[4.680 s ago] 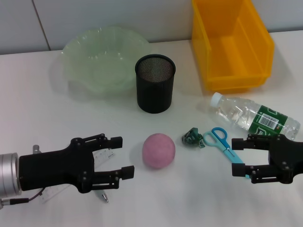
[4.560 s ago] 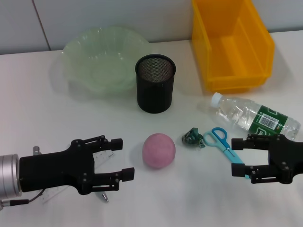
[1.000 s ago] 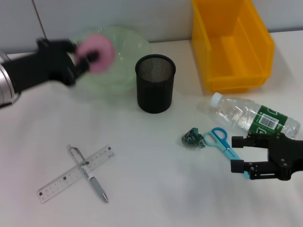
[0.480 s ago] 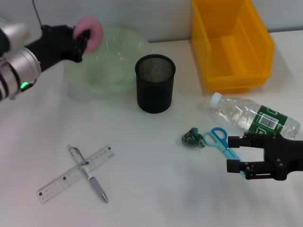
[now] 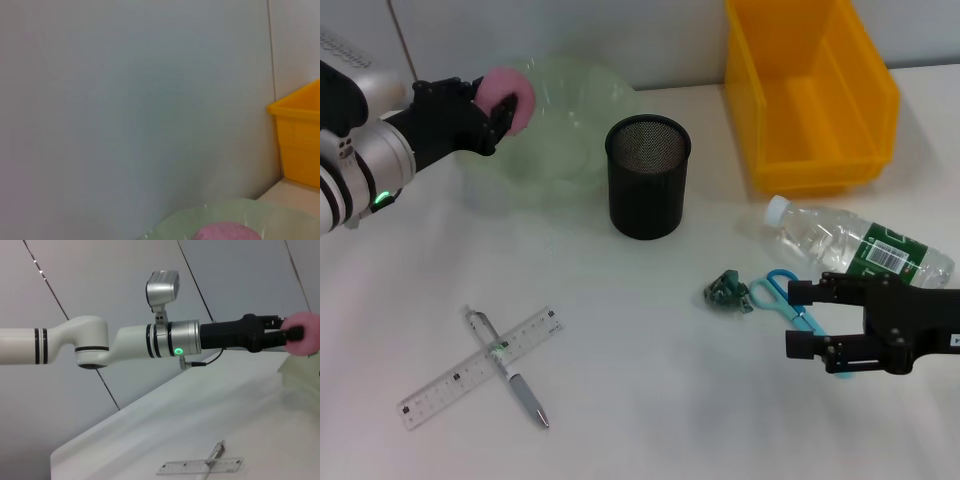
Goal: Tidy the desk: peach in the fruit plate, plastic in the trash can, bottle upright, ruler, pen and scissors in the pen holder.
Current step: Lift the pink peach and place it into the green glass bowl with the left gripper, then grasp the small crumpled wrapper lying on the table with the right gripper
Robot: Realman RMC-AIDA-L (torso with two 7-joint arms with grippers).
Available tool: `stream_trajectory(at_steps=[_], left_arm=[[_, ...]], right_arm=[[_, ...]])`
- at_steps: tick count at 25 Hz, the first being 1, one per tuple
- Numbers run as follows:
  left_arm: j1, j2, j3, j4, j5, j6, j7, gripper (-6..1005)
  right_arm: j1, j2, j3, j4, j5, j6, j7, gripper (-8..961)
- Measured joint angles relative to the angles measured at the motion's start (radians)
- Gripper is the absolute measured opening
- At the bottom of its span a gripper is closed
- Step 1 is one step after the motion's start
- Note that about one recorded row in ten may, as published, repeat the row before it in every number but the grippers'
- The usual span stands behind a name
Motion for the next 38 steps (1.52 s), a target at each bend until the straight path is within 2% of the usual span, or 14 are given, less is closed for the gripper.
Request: stream_trajectory(at_steps=[7, 12, 16, 18, 20, 22, 24, 25, 26, 27, 34, 38], left_arm=[[0.007, 0.001, 0.000, -0.002, -0.001, 0.052, -0.004, 444], [0.016, 0.006, 0.000, 0.006, 0.002, 0.097, -0.031, 689], [0.023, 0.008, -0.001, 0.017, 0.004, 0.123, -0.052, 760], [0.064, 0.016, -0.001, 0.073, 0.010, 0.217, -0.113, 795], [0.064, 0.016, -0.001, 0.073, 0.010, 0.217, -0.113, 795], [0.153, 0.035, 0.000, 0.218, 0.077, 0.466, -0.260, 795], [0.153, 0.035, 0.000, 0.218, 0.077, 0.466, -0.260, 796], [0.174, 0.041, 0.000, 0.253, 0.106, 0.544, -0.303, 796], [0.213, 0.055, -0.008, 0.316, 0.174, 0.723, -0.388, 796], [0.230, 0.059, -0.011, 0.329, 0.201, 0.806, -0.421, 796], [0.292, 0.073, -0.013, 0.318, 0.244, 0.969, -0.481, 786], [0.307, 0.059, -0.009, 0.276, 0.269, 0.994, -0.478, 786]], right_arm=[[0.003, 0.001, 0.000, 0.000, 0.000, 0.000, 0.000, 806], [0.002, 0.001, 0.000, 0.000, 0.000, 0.000, -0.001, 805], [0.002, 0.002, 0.000, 0.000, 0.000, 0.000, -0.002, 805], [0.002, 0.004, 0.000, 0.000, 0.000, 0.001, -0.003, 805], [0.002, 0.004, 0.001, 0.000, 0.000, 0.001, -0.004, 806], [0.002, 0.004, 0.005, 0.000, 0.000, 0.002, -0.004, 806], [0.002, 0.004, 0.009, 0.000, 0.000, 0.002, -0.004, 806], [0.002, 0.004, 0.013, 0.000, 0.000, 0.003, -0.005, 806], [0.002, 0.004, 0.018, 0.000, 0.000, 0.003, -0.006, 806], [0.001, 0.004, 0.022, 0.000, 0.001, 0.003, -0.008, 806], [-0.007, 0.004, 0.034, -0.002, 0.003, 0.004, -0.028, 805], [-0.018, 0.004, 0.052, -0.001, 0.003, 0.005, -0.047, 805]])
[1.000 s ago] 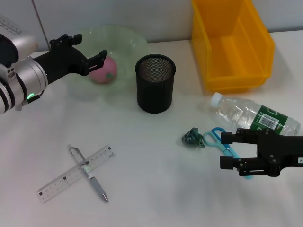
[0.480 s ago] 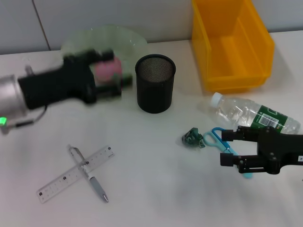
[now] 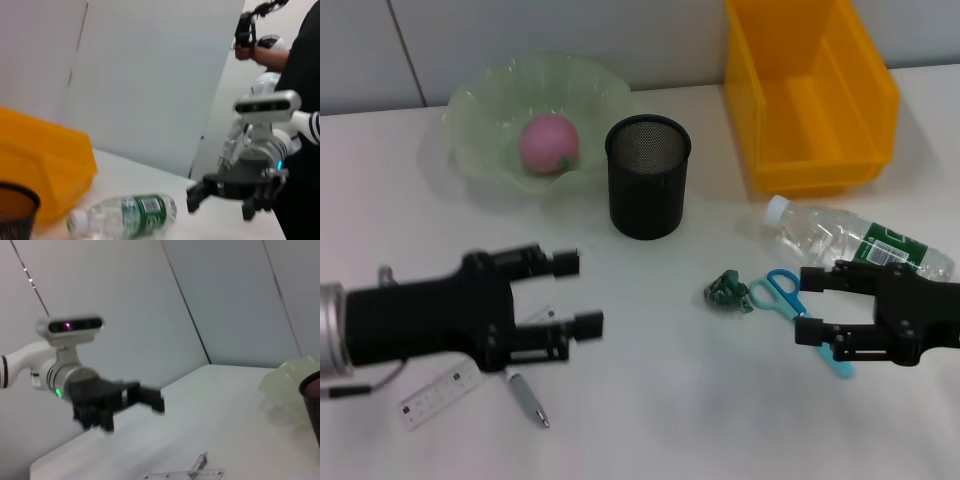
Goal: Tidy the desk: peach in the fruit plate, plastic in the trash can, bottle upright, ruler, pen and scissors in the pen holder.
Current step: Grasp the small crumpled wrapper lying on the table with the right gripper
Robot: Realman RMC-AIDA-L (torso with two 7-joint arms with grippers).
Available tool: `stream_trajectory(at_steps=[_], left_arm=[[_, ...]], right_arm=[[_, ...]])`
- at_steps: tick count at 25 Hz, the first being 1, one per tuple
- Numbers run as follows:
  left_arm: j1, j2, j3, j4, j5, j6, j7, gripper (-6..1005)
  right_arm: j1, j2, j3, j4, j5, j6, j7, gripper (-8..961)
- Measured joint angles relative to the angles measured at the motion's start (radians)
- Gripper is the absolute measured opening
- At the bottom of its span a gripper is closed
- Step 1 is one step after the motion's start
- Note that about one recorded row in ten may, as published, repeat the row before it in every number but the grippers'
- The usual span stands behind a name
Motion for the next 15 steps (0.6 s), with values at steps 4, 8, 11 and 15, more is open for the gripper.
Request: stream_trajectory(at_steps=[4, 8, 11, 15], left_arm=[[-0.014, -0.032, -0.004, -0.032, 0.125, -0.062, 0.008, 786], [-0.018, -0.039, -0.004, -0.032, 0.158, -0.103, 0.026, 786], [-0.018, -0.040, -0.005, -0.031, 0.152, -0.102, 0.033, 786], [-0.025, -0.041, -0.005, -0.029, 0.150, -0.100, 0.024, 786]], right_arm=[[-0.021, -0.005, 0.015, -0.008, 0.000, 0.000, -0.003, 805], [-0.033, -0.008, 0.034, -0.014, 0.000, 0.005, -0.015, 805], [-0.045, 0.000, 0.078, -0.025, 0.000, 0.041, -0.049, 805], [-0.049, 0.025, 0.093, -0.034, 0.000, 0.107, -0.113, 806]])
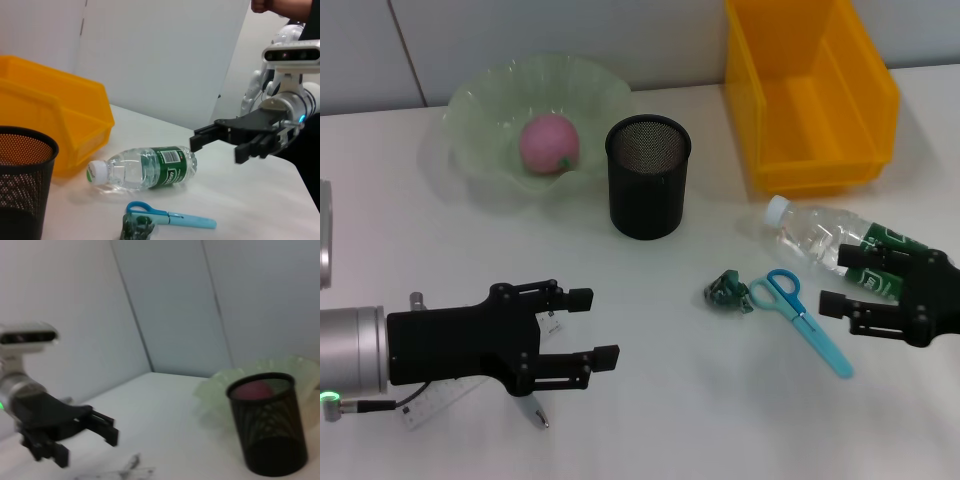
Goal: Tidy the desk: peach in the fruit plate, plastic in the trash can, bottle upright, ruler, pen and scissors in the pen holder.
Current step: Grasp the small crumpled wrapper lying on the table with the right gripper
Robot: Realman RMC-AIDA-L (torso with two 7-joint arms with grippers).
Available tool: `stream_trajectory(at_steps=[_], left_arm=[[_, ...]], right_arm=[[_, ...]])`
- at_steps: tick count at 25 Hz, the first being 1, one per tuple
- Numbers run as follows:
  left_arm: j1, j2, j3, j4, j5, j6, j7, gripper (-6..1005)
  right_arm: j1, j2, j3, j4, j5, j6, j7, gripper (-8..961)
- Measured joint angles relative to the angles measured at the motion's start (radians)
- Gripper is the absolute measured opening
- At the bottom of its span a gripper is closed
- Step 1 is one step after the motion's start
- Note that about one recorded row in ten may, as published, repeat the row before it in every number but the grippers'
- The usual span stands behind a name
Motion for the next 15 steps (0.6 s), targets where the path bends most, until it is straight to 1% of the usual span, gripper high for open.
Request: stream_trajectory(at_steps=[4, 11, 13, 14, 15], left_arm=[[-0.007, -0.002, 0.000, -0.003, -0.007, 0.000, -0.011, 786], [-0.008, -0.003, 0.000, -0.005, -0.012, -0.005, -0.021, 786], [-0.009, -0.004, 0.000, -0.005, -0.012, -0.006, -0.021, 786], [-0.010, -0.005, 0.000, -0.005, -0.013, -0.006, -0.022, 786], [-0.010, -0.005, 0.000, -0.005, -0.013, -0.006, -0.022, 786]], right_arm=[[0.020, 0.026, 0.000, 0.023, 0.015, 0.071, -0.073, 806], [0.057, 0.026, -0.012, 0.088, 0.055, 0.130, -0.141, 806], [0.074, 0.025, -0.030, 0.102, 0.053, 0.157, -0.149, 806], [0.083, 0.025, -0.056, 0.107, 0.052, 0.182, -0.149, 806], [0.083, 0.025, -0.056, 0.107, 0.052, 0.182, -0.149, 806]])
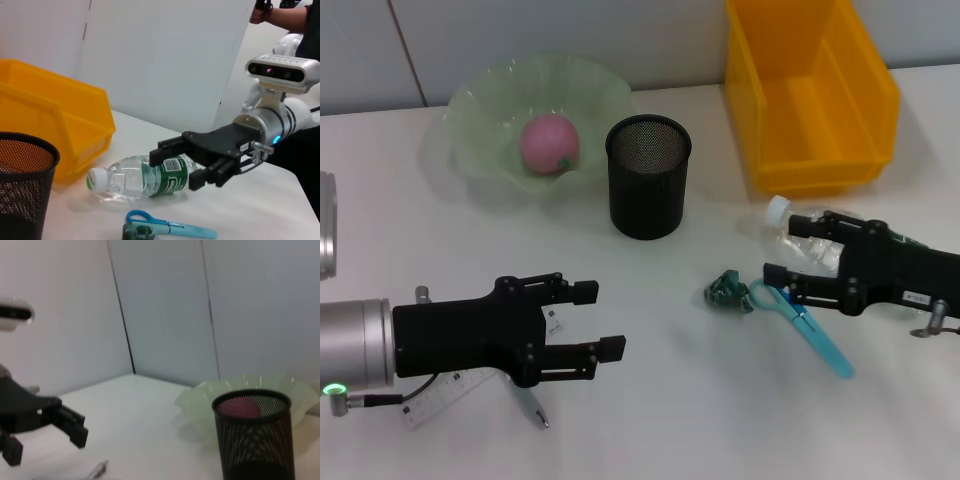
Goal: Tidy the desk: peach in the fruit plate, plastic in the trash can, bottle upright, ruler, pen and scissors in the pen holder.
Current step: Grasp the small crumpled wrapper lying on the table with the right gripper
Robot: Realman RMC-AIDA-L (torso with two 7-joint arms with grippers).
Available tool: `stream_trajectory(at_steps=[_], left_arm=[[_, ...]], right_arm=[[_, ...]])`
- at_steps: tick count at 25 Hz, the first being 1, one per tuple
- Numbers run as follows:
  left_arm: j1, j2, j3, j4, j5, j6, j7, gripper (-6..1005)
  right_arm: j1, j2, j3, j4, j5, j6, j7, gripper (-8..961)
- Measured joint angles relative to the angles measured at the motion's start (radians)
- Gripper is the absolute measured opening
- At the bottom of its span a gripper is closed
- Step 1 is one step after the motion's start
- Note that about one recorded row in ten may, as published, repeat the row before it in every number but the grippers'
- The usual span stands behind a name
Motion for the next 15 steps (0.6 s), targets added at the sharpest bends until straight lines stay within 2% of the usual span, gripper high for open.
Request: stream_trajectory(at_steps=[4, 15], left_arm=[[-0.001, 0.000, -0.005, -0.003, -0.002, -0.002, -0.006, 786], [-0.004, 0.002, -0.041, -0.011, -0.004, -0.002, -0.023, 786]], right_arm=[[0.021, 0.001, -0.083, 0.006, 0.000, 0.068, -0.011, 806], [0.051, 0.004, -0.183, 0.022, 0.004, 0.176, -0.054, 806]])
